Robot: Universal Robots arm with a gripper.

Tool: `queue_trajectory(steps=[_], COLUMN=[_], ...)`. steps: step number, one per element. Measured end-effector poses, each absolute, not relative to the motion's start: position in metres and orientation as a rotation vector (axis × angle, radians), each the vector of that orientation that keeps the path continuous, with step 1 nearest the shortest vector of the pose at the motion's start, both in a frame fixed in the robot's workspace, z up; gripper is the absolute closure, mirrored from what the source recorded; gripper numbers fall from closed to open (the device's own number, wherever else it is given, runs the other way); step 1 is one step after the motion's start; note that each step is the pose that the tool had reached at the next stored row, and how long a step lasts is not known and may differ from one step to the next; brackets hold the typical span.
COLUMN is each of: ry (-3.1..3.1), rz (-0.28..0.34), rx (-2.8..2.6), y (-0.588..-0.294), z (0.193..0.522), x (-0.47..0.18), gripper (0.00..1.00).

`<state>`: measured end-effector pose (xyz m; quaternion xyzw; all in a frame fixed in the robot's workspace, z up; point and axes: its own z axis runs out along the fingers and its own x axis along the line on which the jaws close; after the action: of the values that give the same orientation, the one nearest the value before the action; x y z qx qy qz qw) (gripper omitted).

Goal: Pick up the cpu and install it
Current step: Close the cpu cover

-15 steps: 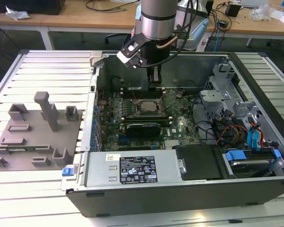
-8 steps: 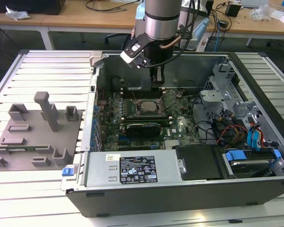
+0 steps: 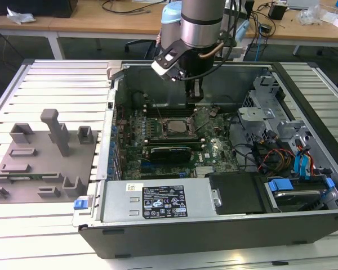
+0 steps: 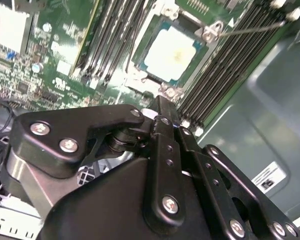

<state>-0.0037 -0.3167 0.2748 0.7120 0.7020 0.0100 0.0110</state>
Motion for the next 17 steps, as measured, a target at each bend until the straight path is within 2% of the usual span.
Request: queue_trajectory(steps=[17], ry=[2.190], rz=[0.031], rx=[2.221], y=[-0.317], z=[0.275], x=[0.023], gripper=[0.89])
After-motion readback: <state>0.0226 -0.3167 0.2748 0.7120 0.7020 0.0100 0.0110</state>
